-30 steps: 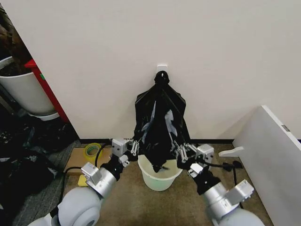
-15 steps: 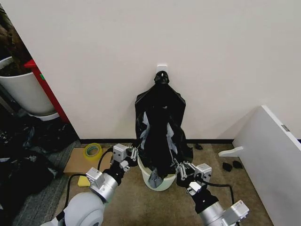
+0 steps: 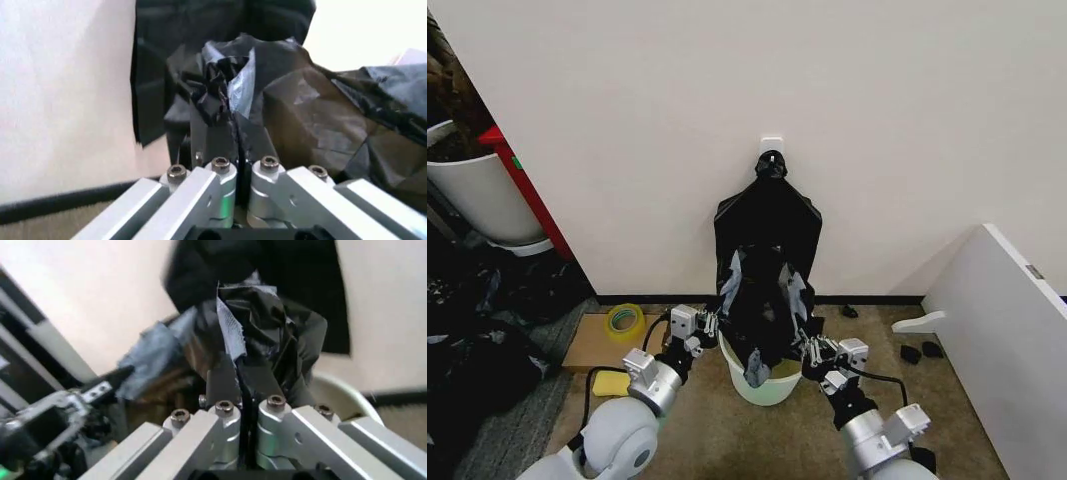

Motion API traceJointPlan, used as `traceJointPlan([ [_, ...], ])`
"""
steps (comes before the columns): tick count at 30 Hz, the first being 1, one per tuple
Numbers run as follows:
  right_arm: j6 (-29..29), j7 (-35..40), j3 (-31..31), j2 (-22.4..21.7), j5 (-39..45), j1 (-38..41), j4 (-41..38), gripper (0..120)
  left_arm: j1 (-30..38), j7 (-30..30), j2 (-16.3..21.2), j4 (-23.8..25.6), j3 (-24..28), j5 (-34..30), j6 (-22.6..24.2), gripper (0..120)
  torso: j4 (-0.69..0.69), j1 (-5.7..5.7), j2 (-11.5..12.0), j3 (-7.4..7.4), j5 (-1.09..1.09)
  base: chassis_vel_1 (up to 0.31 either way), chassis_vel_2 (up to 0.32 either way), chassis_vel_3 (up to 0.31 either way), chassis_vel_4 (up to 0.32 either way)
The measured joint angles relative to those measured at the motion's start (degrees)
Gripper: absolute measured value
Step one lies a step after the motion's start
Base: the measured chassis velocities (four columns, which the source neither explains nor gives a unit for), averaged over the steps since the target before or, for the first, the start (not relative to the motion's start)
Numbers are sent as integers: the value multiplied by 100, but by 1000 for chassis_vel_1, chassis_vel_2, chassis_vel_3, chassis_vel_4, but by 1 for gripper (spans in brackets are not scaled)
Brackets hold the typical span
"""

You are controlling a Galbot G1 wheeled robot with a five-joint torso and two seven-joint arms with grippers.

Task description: Place the garbage bag over the trash bin.

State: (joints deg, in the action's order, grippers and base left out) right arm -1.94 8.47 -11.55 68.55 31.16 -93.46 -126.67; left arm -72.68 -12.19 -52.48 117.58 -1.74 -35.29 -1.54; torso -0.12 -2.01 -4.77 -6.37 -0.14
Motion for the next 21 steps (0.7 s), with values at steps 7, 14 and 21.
traceJointPlan([
  [7,480,709,40,93,252,143,266,0,51,-55,-398,-251,313,93,27,0,0,0,0,0,0,0,0,0,0],
  [14,839,1381,8,101,270,200,363,0,-66,-293,-580,-319,366,79,145,0,-1,0,0,0,0,0,0,0,0],
  [21,1087,1763,-60,68,-9,49,309,0,-402,-774,-655,-239,26,-12,220,0,-1,0,0,1,0,0,0,0,0],
])
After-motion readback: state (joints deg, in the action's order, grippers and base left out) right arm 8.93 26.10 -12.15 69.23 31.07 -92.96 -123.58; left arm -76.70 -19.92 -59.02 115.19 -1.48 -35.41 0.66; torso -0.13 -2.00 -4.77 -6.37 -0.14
